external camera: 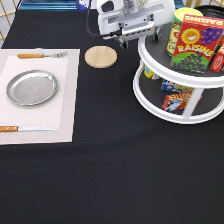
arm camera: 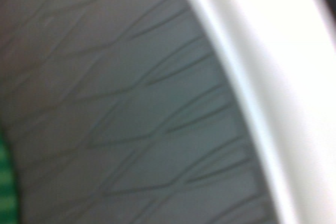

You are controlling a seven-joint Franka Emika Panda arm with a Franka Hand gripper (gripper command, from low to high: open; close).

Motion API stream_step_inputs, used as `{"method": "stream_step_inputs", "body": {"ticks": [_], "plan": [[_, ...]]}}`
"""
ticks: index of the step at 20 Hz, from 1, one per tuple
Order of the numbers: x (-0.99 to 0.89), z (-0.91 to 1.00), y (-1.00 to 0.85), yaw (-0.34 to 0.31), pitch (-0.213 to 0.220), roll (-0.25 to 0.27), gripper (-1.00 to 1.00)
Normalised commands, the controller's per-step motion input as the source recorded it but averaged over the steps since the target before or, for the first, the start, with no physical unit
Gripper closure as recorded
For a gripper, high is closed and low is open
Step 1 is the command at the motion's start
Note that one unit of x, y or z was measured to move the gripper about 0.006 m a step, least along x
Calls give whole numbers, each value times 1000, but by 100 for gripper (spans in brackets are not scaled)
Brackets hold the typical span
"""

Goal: Pick up the bowl from the lazy Susan and put bowl on the plate

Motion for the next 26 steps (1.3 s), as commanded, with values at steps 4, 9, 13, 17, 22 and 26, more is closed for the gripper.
{"method": "stream_step_inputs", "body": {"ticks": [4, 9, 13, 17, 22, 26], "plan": [[909, -22, -99, 65, -51, 0, -100], [245, 188, -103, 108, -15, 0, -100], [-390, 899, -59, 92, -37, -15, -100], [-593, 884, 0, 65, -62, -55, -100], [-754, 123, -9, 63, 16, -67, -100], [-702, -96, -110, 69, 31, -59, -100]]}}
